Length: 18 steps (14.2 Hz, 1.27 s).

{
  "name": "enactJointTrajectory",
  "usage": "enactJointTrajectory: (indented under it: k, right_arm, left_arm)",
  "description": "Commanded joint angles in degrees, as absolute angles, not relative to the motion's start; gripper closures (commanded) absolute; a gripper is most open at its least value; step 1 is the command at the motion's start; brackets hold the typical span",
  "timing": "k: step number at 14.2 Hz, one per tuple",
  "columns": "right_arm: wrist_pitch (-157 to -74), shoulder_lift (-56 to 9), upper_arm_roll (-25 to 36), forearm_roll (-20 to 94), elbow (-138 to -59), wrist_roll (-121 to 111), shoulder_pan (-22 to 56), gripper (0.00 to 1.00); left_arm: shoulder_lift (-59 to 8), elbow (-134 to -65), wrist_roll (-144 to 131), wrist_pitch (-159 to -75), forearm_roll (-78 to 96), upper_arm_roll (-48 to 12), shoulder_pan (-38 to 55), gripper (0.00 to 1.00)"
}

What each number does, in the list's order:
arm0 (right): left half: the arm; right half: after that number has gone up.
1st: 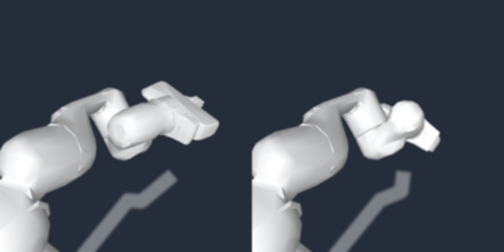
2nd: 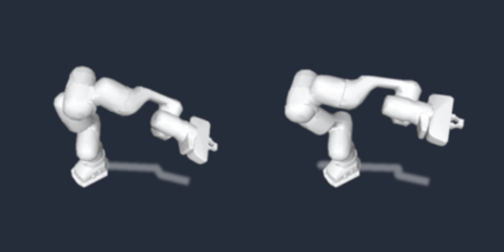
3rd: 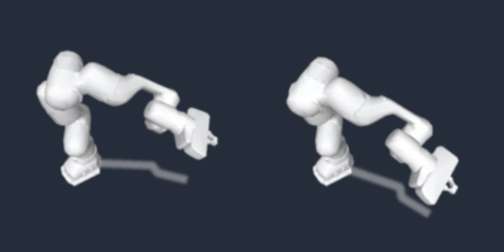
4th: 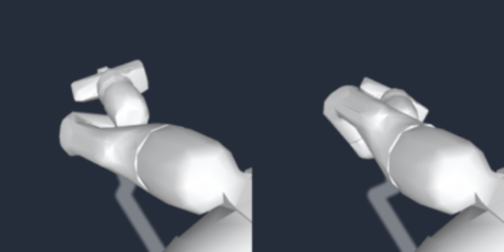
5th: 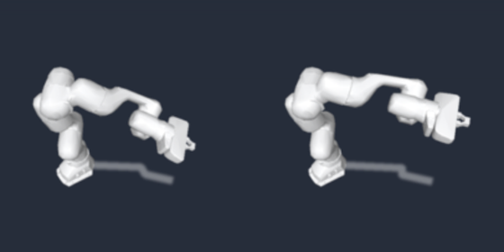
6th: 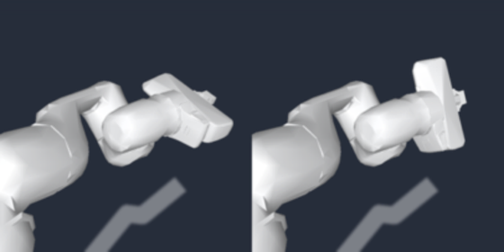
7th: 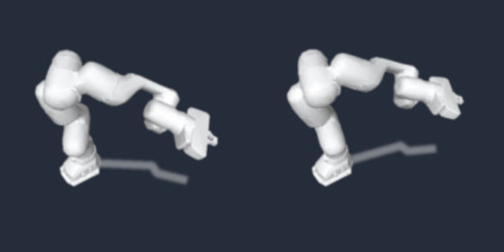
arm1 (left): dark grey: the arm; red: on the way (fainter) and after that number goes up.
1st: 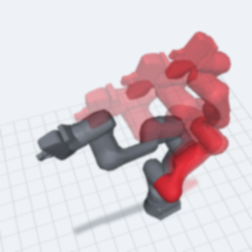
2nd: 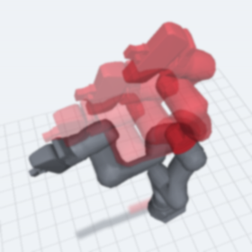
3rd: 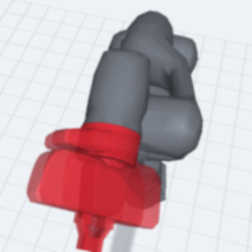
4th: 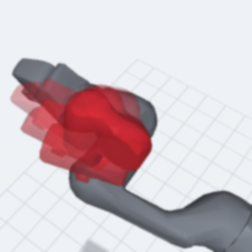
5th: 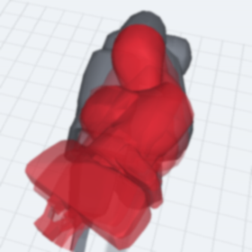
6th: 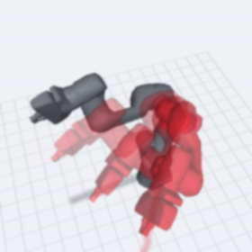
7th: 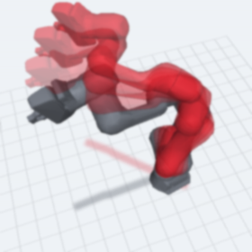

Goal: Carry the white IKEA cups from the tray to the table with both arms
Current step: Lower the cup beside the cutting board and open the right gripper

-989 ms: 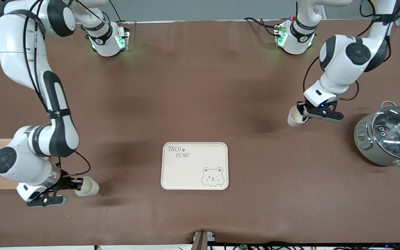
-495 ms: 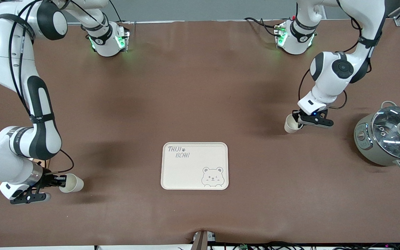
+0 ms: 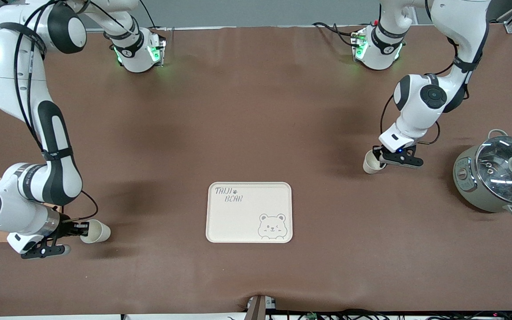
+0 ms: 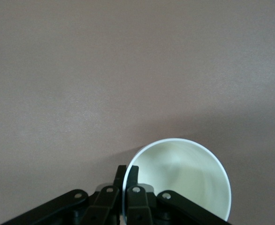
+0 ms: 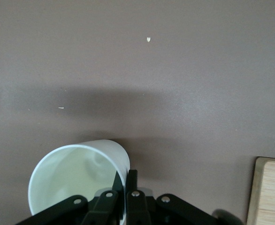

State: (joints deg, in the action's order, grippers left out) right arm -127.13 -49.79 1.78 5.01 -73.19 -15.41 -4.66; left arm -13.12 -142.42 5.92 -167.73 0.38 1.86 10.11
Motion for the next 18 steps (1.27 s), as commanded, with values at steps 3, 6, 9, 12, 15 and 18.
enactJointTrajectory:
  k: [3, 6, 9, 12, 15, 18]
  right_arm:
    - [-127.35, -49.83, 0.88, 4.57, -73.21, -15.64, -5.45, 0.00]
    - [-126.91, -48.69, 0.79, 4.31, -73.04, -15.03, -4.83, 0.00]
    - [-126.56, -47.29, 0.79, 4.57, -72.95, -14.94, -4.92, 0.00]
    - [-123.42, -44.05, 0.88, 4.40, -73.12, -14.51, -4.83, 0.00]
    - [-118.06, -39.04, 0.88, 4.31, -73.21, -12.40, -5.10, 0.00]
    - [-112.26, -33.16, 0.88, 4.31, -73.83, -10.64, -5.45, 0.00]
  left_arm:
    - [-15.99, -140.80, 7.65, -169.45, 2.11, 1.23, 9.23, 1.00]
    - [-16.43, -140.45, 7.91, -169.80, 2.02, 0.79, 9.32, 0.01]
    - [-16.70, -140.27, 8.00, -169.89, 2.02, 0.70, 9.32, 0.00]
    - [-16.79, -139.92, 7.91, -169.89, 2.11, 0.70, 9.23, 0.00]
    - [-16.00, -139.49, 7.82, -169.54, 2.20, 0.79, 8.79, 0.00]
    - [-15.47, -139.40, 8.00, -169.37, 2.20, 0.79, 7.82, 0.00]
